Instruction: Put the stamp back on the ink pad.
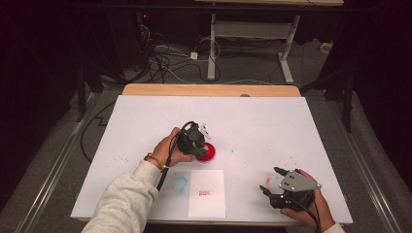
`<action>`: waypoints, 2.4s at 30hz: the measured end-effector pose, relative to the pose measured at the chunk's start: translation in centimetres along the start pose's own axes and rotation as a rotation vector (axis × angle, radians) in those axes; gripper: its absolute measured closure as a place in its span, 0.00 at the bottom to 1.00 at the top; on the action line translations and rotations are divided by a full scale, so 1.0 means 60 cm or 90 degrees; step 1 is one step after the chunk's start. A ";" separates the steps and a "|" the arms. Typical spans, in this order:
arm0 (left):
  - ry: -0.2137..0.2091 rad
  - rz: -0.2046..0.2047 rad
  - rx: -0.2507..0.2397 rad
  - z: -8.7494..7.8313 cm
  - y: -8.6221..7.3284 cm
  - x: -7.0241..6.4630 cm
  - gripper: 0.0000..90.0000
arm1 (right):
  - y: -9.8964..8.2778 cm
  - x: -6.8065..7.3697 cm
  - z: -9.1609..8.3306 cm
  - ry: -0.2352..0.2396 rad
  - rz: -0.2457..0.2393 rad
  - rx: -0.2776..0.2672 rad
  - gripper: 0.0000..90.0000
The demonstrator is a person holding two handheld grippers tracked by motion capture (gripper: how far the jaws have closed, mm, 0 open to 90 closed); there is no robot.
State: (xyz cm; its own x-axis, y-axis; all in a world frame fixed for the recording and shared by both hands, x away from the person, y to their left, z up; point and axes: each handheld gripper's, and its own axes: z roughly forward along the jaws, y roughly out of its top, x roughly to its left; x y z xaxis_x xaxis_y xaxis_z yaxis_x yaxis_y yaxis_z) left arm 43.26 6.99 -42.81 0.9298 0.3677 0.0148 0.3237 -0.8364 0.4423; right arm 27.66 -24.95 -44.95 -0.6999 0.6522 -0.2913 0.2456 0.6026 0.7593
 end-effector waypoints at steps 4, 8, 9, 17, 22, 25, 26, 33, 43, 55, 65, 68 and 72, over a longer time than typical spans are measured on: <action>0.002 -0.009 0.001 0.007 -0.001 0.007 0.81 | -0.001 0.000 0.000 0.000 -0.001 0.001 0.30; 0.002 -0.012 0.003 0.010 0.001 0.009 0.79 | -0.001 0.000 0.000 0.001 -0.002 0.002 0.30; 0.002 -0.010 0.003 0.011 0.002 0.009 0.79 | 0.000 0.001 0.001 0.001 -0.001 0.002 0.30; 0.010 -0.013 0.005 0.013 0.004 0.008 0.76 | 0.000 0.000 0.001 0.000 -0.001 0.001 0.30; 0.017 -0.022 -0.011 0.004 0.001 0.007 0.70 | 0.001 0.000 -0.001 0.001 0.001 -0.003 0.30; 0.024 -0.024 -0.029 -0.004 0.000 0.005 0.65 | 0.001 0.000 -0.001 -0.002 0.002 -0.002 0.30; 0.033 -0.024 -0.034 -0.007 -0.001 0.004 0.64 | 0.001 0.000 -0.001 -0.002 0.001 -0.003 0.30; 0.081 -0.044 -0.086 -0.027 -0.005 -0.005 0.46 | 0.002 0.002 -0.002 -0.004 0.001 -0.004 0.30; 0.125 -0.052 -0.169 -0.038 -0.013 -0.020 0.24 | 0.002 0.002 -0.003 -0.006 0.000 -0.006 0.30; 0.175 -0.002 -0.251 -0.054 -0.037 -0.043 0.22 | 0.004 0.002 -0.007 -0.010 0.003 -0.014 0.30; 0.196 0.019 -0.292 -0.060 -0.061 -0.073 0.20 | 0.006 0.000 -0.015 -0.022 0.012 -0.034 0.28; 0.207 0.016 -0.305 -0.066 -0.071 -0.080 0.17 | 0.006 -0.001 -0.018 -0.029 0.018 -0.042 0.24; 0.221 0.022 -0.314 -0.073 -0.087 -0.088 0.17 | 0.007 -0.002 -0.021 -0.045 0.024 -0.056 0.20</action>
State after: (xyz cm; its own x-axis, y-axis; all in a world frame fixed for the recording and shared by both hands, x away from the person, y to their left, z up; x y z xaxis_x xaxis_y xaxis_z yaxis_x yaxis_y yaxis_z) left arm 35.89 11.17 -41.26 0.7997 0.5249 0.2915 0.0984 -0.5934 0.7988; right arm 27.00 -25.37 -43.86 -0.6409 0.7068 -0.2995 0.2089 0.5360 0.8179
